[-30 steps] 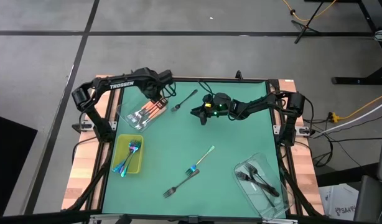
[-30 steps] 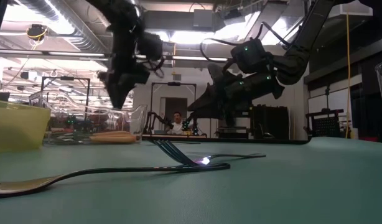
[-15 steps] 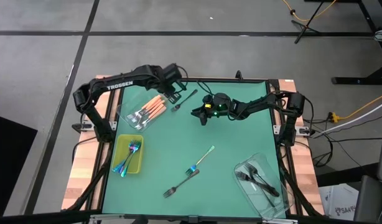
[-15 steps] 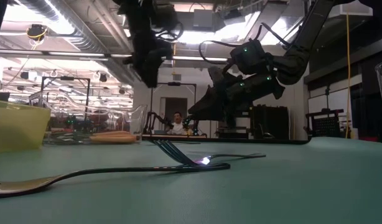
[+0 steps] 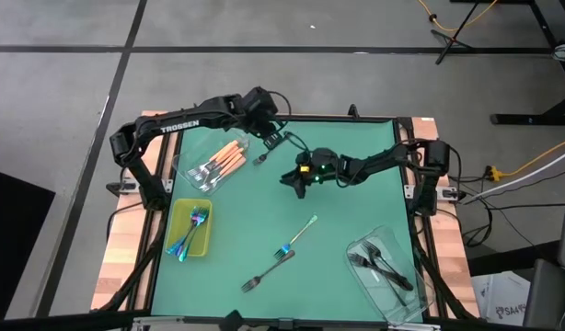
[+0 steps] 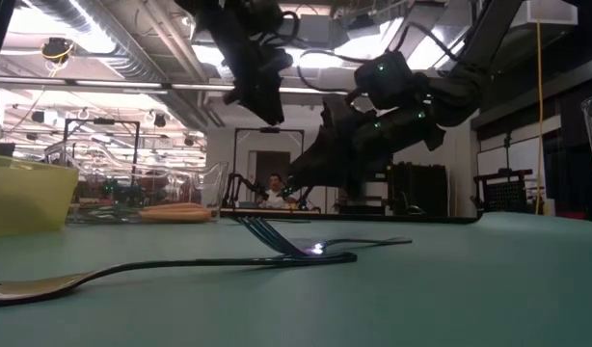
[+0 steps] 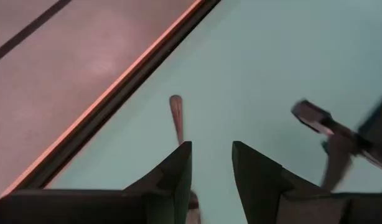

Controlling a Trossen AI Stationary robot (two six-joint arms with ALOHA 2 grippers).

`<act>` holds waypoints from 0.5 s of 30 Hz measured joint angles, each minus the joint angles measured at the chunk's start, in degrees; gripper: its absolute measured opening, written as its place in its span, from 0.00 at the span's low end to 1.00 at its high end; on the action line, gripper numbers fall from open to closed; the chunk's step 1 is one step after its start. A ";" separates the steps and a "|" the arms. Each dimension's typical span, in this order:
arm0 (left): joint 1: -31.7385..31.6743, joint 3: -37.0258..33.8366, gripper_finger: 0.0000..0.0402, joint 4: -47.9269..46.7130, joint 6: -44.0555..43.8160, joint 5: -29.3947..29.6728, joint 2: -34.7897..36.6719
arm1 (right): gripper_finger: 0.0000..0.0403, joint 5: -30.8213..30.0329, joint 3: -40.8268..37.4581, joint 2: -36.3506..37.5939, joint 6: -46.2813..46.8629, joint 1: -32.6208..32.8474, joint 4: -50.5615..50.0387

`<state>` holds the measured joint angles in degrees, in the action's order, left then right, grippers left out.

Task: Sort silverware by color (type)
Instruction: Put the black fork in the bottom transparent bin

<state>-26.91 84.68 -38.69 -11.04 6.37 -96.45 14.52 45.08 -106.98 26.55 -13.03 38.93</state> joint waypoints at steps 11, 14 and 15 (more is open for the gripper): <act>-3.87 -0.04 0.27 4.93 2.61 -6.29 -7.87 | 0.25 0.93 0.00 0.00 -1.60 6.80 0.62; -4.71 -0.04 0.27 4.76 2.65 -7.55 -10.81 | 0.25 1.18 0.00 -0.02 -1.93 7.07 0.86; -4.87 -0.04 0.27 4.76 2.65 -7.53 -11.70 | 0.25 1.38 0.00 -0.02 -2.30 7.06 1.01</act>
<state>-31.78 84.64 -33.93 -8.38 -1.16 -108.15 15.90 45.08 -107.00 24.25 -5.96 39.94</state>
